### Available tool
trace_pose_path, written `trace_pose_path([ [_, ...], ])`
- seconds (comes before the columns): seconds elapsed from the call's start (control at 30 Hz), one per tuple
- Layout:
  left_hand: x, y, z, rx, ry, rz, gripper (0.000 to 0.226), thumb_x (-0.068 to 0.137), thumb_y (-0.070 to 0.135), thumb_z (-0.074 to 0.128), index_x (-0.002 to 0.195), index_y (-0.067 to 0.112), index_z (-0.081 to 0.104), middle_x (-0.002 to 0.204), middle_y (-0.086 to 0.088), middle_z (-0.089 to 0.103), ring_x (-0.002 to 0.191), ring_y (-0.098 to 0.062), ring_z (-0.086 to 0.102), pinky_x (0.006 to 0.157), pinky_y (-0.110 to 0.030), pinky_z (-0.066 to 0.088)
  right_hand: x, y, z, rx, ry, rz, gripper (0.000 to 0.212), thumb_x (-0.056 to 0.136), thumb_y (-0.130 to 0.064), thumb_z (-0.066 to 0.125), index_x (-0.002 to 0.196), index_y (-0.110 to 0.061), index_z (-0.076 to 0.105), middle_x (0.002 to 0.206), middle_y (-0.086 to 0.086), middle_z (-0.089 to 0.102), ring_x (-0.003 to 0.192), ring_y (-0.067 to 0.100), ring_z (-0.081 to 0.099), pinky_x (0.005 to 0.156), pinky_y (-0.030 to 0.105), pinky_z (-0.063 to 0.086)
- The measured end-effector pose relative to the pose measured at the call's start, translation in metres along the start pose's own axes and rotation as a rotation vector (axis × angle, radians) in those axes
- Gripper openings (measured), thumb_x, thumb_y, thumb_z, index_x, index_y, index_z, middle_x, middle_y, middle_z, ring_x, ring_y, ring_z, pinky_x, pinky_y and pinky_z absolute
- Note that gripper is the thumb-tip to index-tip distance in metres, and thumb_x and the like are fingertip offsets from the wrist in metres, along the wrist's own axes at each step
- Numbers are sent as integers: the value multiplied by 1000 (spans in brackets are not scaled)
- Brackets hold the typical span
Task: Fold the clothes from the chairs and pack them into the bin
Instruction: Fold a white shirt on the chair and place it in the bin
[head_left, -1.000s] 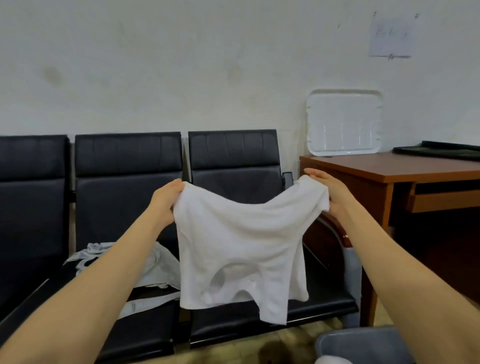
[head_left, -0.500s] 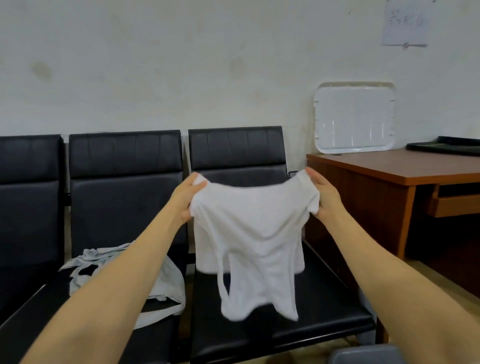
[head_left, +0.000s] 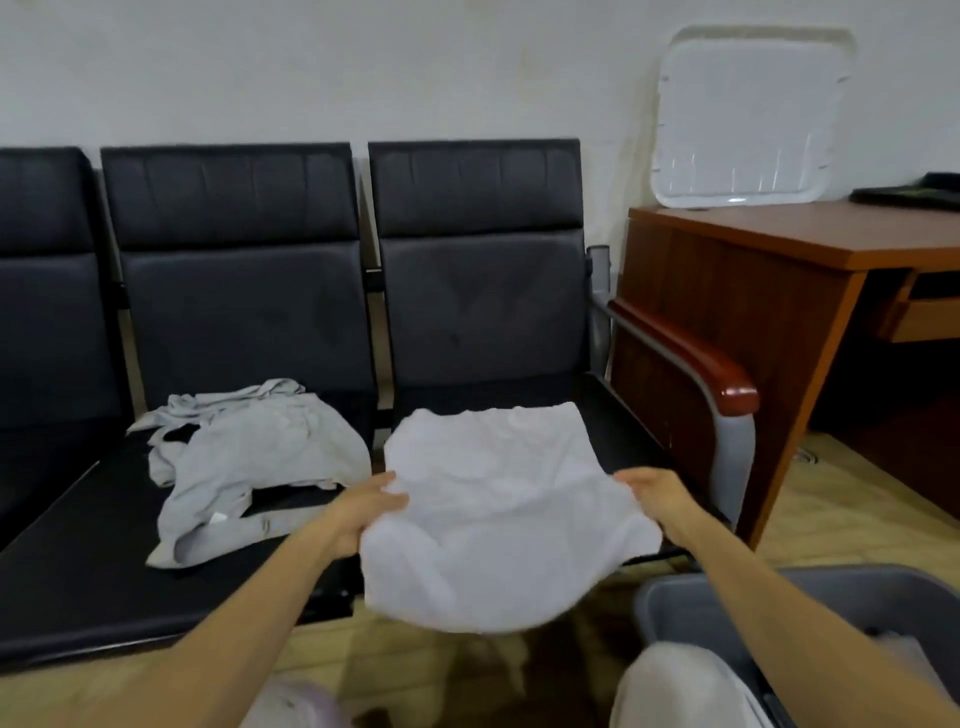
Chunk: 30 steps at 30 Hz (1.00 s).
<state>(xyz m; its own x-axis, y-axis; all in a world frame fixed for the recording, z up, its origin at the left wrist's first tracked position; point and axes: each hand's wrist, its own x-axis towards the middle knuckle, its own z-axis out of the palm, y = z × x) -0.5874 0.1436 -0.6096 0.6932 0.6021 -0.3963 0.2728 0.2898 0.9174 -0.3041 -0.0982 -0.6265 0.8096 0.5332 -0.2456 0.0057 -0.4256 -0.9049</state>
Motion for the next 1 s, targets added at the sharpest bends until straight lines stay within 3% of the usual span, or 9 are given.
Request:
trace_pose_path([
  [0.07,14,-24,2,146,34,-86,59,92,4,60,145,13,38,132,-10,57,109,-26,60,83,-38,54,7,22,10,-266,-20,35,27,95,-3,49,99,-16,72,128,14,59,110,33,57,98,44,48],
  [0.13,29,-39,6,220,130,-109,59,92,3,61,145,12,37,136,-13,52,113,-29,56,79,-33,52,8,27,17,-416,5,-14,30,97,-7,44,119,-11,63,128,13,57,113,33,55,95,41,47],
  [0.27,52,-43,10,409,312,-12,48,89,10,65,134,8,47,136,-19,48,119,-34,51,99,-41,46,13,20,26,-724,34,-92,32,98,-23,48,128,-12,52,128,11,51,108,29,56,87,35,46],
  [0.4,61,-33,13,1029,502,-52,40,94,39,52,126,17,55,137,-14,41,129,-34,33,108,-39,31,28,9,41,-994,60,-154,34,98,-26,48,128,-12,51,133,11,44,117,30,48,92,36,44],
  [0.5,89,-25,5,869,503,49,37,95,28,54,121,2,54,128,-20,45,118,-37,45,99,-42,42,52,-3,54,-840,128,-183,37,98,-21,48,133,-9,46,134,14,43,122,31,42,94,38,44],
  [0.6,130,-14,-11,785,482,4,40,90,24,57,118,-3,52,122,-21,54,107,-37,55,92,-44,49,87,-18,63,-684,120,-71,46,96,-25,53,136,-6,40,136,15,42,123,32,44,95,40,45],
  [0.73,180,1,-22,794,510,-28,47,93,24,56,128,-5,43,127,-22,52,115,-38,52,95,-43,45,141,-26,72,-658,106,12,54,94,-27,56,139,-8,35,138,17,40,127,34,39,96,43,42],
  [0.87,217,14,-30,741,548,-37,44,92,23,61,121,-7,49,120,-20,58,105,-37,58,87,-42,49,187,-29,81,-677,133,23,68,88,-32,65,144,-15,30,140,15,37,130,34,35,101,44,38],
  [1.0,228,20,-34,586,536,-23,37,89,18,66,116,-5,58,113,-19,61,88,-30,56,72,-35,45,214,-22,86,-655,131,-12,43,93,-29,59,130,-11,47,129,13,52,116,31,51,97,43,46],
])
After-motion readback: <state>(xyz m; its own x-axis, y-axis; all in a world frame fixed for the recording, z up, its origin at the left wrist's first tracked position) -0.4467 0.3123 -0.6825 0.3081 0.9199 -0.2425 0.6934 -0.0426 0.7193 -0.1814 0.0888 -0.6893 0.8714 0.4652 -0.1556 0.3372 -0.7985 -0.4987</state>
